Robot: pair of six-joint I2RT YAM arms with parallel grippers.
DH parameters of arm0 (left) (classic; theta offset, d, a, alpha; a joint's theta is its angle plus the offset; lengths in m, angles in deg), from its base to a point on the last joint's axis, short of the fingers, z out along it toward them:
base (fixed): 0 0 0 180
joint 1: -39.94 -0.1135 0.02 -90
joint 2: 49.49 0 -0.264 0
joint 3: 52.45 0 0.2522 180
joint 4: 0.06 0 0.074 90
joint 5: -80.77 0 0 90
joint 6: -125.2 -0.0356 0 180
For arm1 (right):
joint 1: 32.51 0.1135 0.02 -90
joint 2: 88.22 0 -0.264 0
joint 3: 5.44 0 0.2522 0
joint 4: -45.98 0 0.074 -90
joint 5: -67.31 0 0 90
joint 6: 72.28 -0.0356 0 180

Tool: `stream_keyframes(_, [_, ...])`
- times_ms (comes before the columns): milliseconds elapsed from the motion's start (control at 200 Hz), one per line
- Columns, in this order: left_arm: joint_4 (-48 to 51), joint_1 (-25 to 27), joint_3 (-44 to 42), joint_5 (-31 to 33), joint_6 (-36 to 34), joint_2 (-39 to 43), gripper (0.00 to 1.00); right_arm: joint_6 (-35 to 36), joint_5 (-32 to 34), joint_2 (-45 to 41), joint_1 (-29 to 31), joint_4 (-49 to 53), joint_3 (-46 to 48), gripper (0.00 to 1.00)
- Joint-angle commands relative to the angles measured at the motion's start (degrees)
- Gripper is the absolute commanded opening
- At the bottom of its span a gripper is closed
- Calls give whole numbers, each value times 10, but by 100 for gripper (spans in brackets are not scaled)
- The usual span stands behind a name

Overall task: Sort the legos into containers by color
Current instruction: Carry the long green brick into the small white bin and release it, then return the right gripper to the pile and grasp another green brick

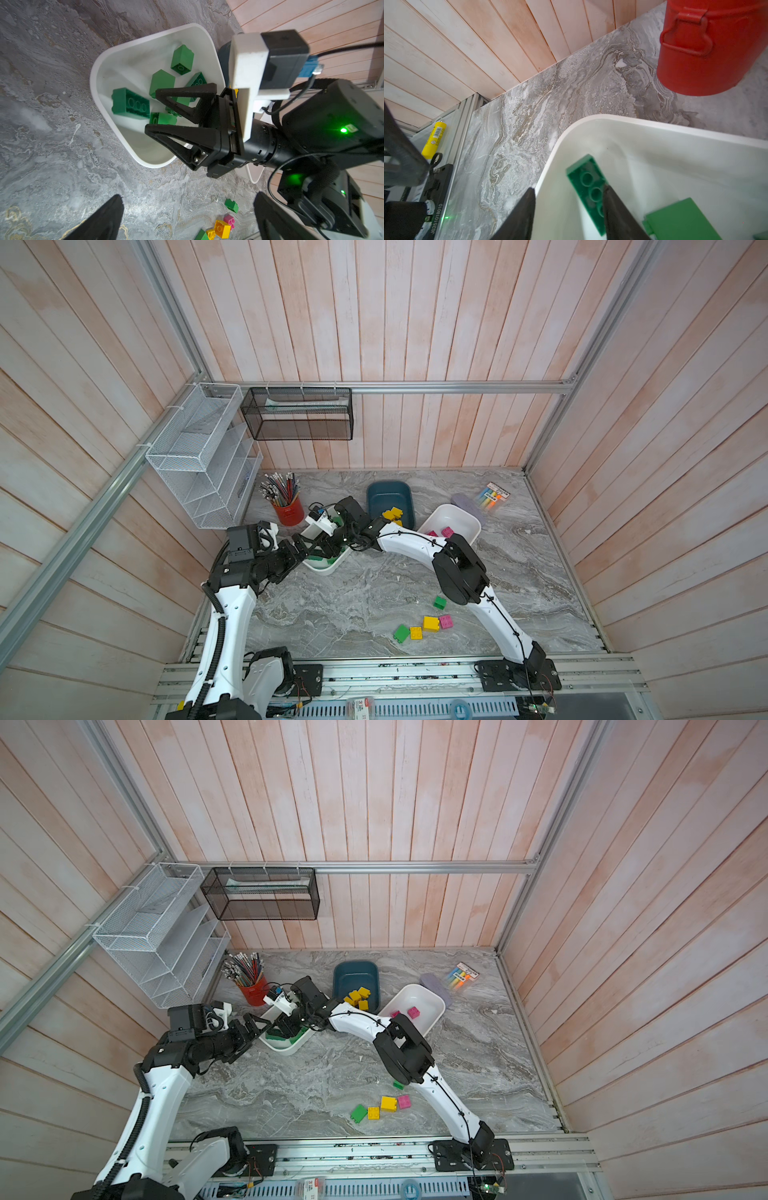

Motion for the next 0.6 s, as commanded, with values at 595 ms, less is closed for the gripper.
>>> stream_keyframes(595, [-37, -2, -30, -36, -8, -14, 100, 177, 118, -566, -46, 207, 559, 66])
